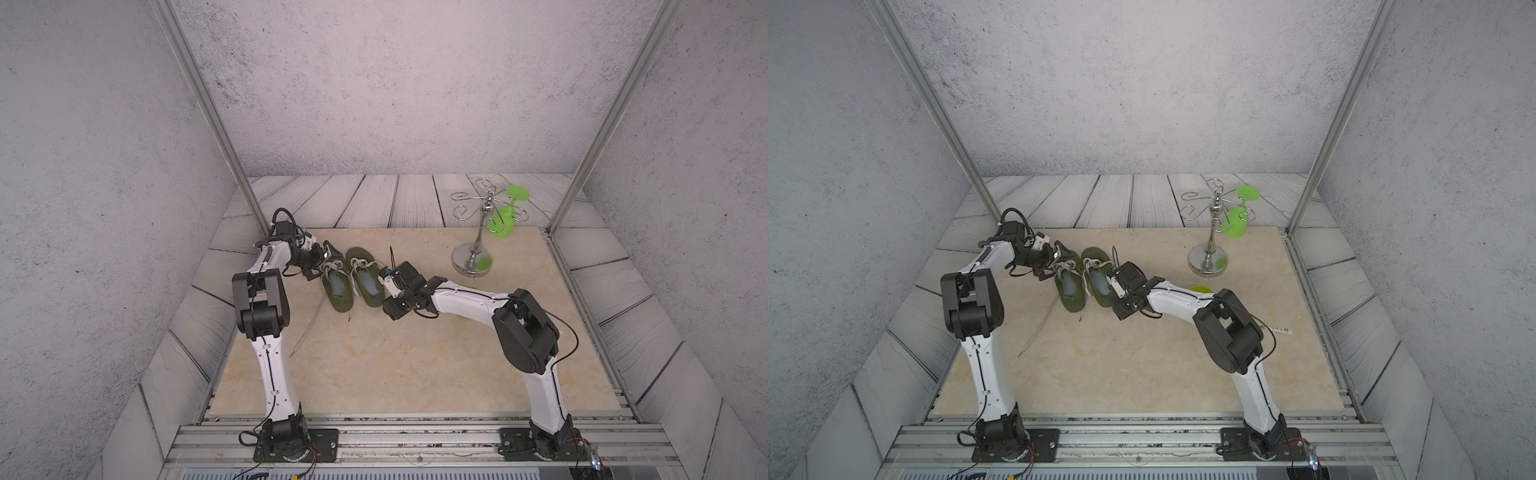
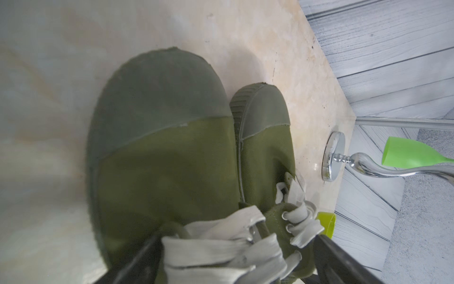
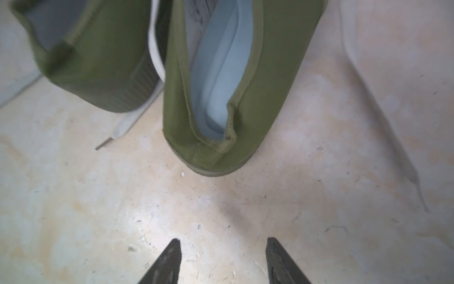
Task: Insert the insole into the shoe
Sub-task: Adjust the shoe at the center of the board.
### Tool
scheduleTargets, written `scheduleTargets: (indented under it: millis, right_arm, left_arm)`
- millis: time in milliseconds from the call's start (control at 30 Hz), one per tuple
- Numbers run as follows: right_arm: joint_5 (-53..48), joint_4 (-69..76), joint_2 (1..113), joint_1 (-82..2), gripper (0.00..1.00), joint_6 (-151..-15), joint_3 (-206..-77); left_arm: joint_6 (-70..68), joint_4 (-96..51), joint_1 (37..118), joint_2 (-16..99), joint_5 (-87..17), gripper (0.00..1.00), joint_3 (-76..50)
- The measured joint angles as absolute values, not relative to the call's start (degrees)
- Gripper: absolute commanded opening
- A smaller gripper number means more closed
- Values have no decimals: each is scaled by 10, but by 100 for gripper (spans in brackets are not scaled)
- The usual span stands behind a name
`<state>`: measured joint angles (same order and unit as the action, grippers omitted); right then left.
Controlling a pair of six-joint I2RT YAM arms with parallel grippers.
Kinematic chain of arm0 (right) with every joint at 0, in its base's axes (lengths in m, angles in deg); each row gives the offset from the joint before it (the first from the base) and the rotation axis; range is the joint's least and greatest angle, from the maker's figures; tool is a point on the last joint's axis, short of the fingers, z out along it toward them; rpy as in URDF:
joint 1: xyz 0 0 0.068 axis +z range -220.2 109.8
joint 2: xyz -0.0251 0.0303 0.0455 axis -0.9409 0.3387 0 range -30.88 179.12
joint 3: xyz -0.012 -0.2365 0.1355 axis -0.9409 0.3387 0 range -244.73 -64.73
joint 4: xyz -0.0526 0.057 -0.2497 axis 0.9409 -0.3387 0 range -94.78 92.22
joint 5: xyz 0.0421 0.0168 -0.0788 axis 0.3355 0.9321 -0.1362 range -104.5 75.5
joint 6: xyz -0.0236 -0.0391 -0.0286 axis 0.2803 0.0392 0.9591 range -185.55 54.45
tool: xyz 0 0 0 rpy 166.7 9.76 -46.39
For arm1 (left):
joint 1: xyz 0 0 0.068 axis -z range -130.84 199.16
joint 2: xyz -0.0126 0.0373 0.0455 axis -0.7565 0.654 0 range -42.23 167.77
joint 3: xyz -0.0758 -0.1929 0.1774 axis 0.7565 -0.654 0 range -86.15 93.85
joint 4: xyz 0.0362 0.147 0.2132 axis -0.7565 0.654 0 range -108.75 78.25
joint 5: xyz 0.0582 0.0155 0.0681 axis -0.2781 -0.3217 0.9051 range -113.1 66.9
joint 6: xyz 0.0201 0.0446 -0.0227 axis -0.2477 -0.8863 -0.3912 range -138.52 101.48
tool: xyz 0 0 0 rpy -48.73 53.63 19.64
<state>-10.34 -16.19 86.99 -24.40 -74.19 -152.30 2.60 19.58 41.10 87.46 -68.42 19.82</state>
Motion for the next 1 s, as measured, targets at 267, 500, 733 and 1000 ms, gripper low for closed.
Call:
scheduleTargets:
  millis: [267, 500, 733, 1000]
  right_arm:
    - [-117, -172, 849, -244, 58, -739, -1525]
    - [-129, -191, 838, -244, 58, -734, -1525]
    - [-137, -200, 808, -244, 58, -726, -1525]
    - [-147, -202, 790, -244, 58, -724, -1523]
  left_arm:
    - [59, 170, 369, 858, -668, 99, 181]
    - [86, 139, 369, 859, -677, 99, 169]
    - [96, 121, 385, 876, -681, 99, 169]
    - [105, 108, 391, 884, -679, 99, 160]
